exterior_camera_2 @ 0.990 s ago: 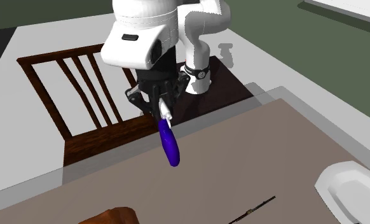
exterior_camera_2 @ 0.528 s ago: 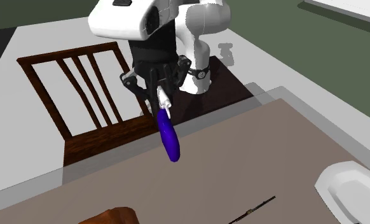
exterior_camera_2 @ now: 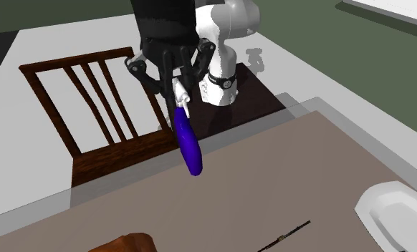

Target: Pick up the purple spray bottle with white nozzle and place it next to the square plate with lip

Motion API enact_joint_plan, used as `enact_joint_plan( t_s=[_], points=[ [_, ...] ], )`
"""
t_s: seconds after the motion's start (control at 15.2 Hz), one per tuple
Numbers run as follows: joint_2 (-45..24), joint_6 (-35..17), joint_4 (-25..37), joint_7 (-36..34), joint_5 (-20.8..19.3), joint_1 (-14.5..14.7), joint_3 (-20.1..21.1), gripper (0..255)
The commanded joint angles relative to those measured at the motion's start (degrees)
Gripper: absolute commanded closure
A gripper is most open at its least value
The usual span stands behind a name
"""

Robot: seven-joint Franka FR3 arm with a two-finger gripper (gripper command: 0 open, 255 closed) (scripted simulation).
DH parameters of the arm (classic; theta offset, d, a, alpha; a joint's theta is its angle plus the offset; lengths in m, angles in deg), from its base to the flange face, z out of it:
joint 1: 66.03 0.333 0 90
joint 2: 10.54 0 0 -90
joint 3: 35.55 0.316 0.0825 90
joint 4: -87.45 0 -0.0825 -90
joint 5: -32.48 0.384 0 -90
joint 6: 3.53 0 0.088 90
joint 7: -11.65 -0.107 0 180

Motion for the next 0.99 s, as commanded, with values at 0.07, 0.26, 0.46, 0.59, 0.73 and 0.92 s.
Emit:
enact_joint_plan(
  t_s=[0.07, 0.26, 0.46, 0.59, 0.73, 0.92],
  points=[
    [0.41, 2.52, 2.11, -0.13, 0.05, 0.07, 0.36, 255],
    [0.44, 4.83, 4.38, -0.13, 0.18, 0.17, 0.59, 255],
    [0.35, 7.12, 6.76, -0.10, 0.34, 0.28, 0.80, 255],
    [0.23, 8.64, 8.40, -0.06, 0.46, 0.36, 0.92, 255],
    [0.05, 10.16, 10.10, -0.01, 0.59, 0.44, 1.02, 255],
    [-0.32, 12.45, 12.73, 0.09, 0.80, 0.57, 1.15, 255]
  ],
)
